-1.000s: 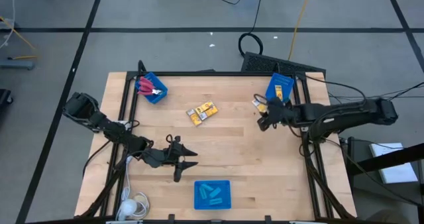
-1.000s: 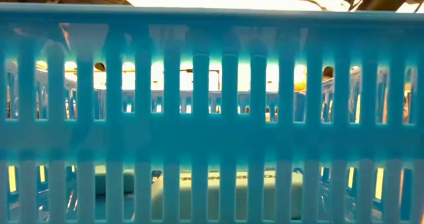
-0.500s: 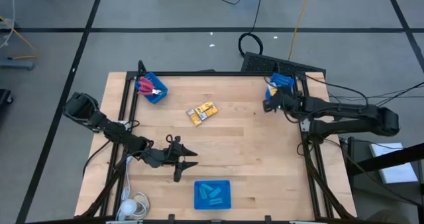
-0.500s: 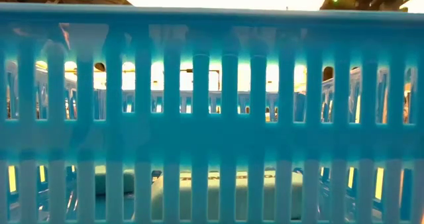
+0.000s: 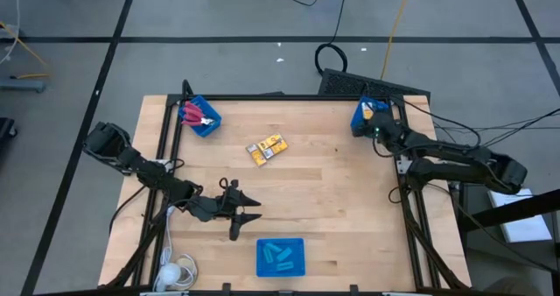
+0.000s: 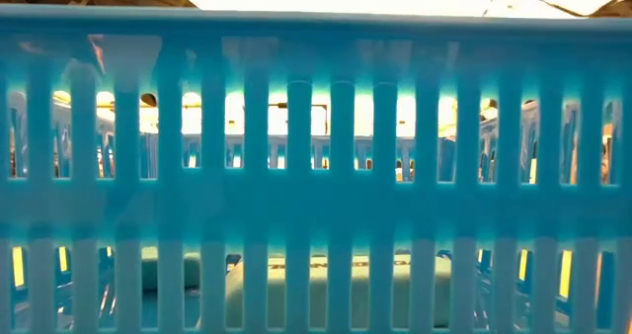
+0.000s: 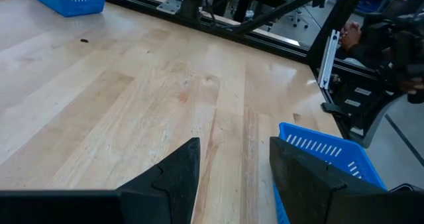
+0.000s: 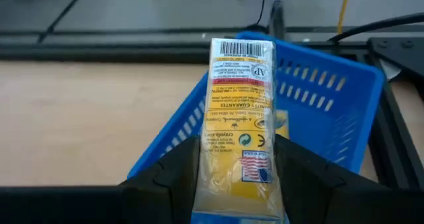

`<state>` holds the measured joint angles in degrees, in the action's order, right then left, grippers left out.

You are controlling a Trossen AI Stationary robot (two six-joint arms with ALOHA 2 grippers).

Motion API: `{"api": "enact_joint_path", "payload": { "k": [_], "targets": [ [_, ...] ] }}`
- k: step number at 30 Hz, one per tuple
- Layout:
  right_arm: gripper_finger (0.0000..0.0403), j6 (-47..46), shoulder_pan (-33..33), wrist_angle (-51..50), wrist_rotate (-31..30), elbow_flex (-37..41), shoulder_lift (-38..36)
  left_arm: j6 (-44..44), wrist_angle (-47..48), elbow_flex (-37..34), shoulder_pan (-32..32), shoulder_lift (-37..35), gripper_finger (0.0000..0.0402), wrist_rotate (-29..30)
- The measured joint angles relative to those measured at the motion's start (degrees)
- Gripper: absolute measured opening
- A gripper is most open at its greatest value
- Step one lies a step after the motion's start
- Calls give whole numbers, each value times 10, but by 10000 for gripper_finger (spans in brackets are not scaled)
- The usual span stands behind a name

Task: Pick & Place School Supplies
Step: Put the crayon box into the right blue bin

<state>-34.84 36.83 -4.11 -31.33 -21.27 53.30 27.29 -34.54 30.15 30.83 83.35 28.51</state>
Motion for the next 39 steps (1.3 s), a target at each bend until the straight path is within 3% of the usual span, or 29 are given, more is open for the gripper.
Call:
{"api": "enact_joint_path", "payload": {
  "k": [10, 23, 27, 32, 35, 39],
  "targets": [
    [171, 57, 45, 28, 18, 16, 0, 0, 0, 0, 0, 0, 184, 0],
    [253, 86, 43, 13, 55, 16, -4, 0, 0, 0, 0, 0, 184, 0],
    [257, 87, 43, 46, 147, 16, -27, 0, 0, 0, 0, 0, 184, 0],
    [245, 99, 8, 125, 337, 16, -81, 0, 0, 0, 0, 0, 184, 0],
    [236, 99, -51, 185, 447, 16, -118, 11, -12, 0, 0, 0, 184, 1],
    [223, 87, -177, 249, 519, 16, -152, 13, -36, 0, 0, 0, 184, 2]
  ]
}}
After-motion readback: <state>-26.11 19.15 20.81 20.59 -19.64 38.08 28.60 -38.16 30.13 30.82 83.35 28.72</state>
